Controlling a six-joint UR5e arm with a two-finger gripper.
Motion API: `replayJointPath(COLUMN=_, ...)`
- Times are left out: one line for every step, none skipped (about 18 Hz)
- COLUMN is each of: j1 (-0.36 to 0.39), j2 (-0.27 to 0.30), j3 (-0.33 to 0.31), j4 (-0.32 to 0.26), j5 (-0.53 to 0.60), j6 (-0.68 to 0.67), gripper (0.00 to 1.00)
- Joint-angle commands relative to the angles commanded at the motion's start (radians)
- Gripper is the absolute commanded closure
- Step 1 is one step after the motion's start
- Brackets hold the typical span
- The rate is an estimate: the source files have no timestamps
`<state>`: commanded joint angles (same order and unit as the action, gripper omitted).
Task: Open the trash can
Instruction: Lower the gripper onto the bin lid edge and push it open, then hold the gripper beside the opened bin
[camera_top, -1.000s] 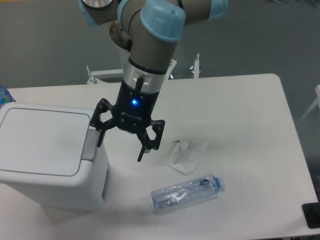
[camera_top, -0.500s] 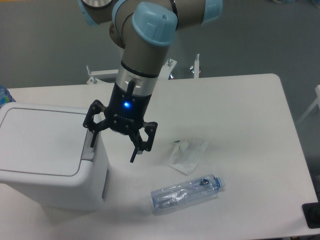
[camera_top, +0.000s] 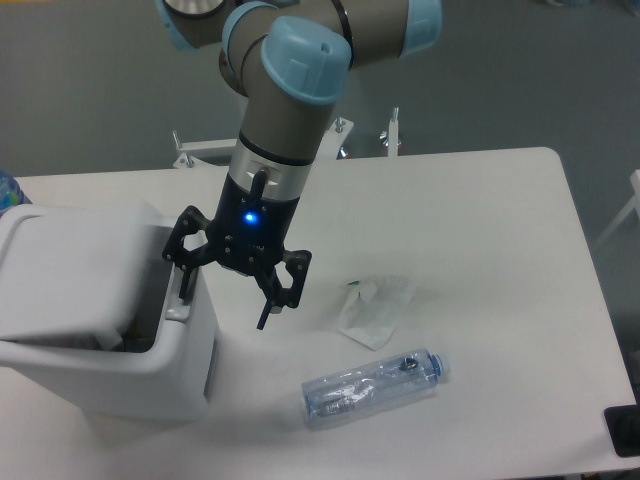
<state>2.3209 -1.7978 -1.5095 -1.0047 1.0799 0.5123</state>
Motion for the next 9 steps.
replayJointPath(j1=0.0, j2=0.002, j3=0.002, j4=0.0, j5=0.0, j6=0.0, gripper=0.0)
replayJointPath(j1=0.0, j2=0.002, j3=0.005, j4=0.002, j5=0.0, j6=0.0, gripper=0.0)
replayJointPath(j1=0.0, j2=0.003, j3=0.009, j4=0.0, j5=-0.002, j6=0.0, gripper=0.0)
replayJointPath(j1=0.002, j2=0.005, j3=0.012, j4=0.0, j5=-0.002, j6=-0.002, gripper=0.0)
replayJointPath(j1=0.002, j2=0.006, j3=0.018, j4=0.002, j5=-0.002, j6=-0.002, gripper=0.0)
replayJointPath(j1=0.002, j2=0.009, j3=0.02, j4=0.005, j5=-0.002, j6=-0.002, gripper=0.0)
replayJointPath(j1=0.008, j2=0.011, j3=0.018, j4=0.006, j5=0.0, j6=0.002, gripper=0.0)
replayJointPath(j1=0.02, j2=0.012, j3=0.018, j4=0.009, j5=0.0, j6=0.003, gripper=0.0)
replayJointPath(j1=0.047, j2=0.012, j3=0.015, j4=0.014, j5=0.002, j6=0.006, gripper=0.0)
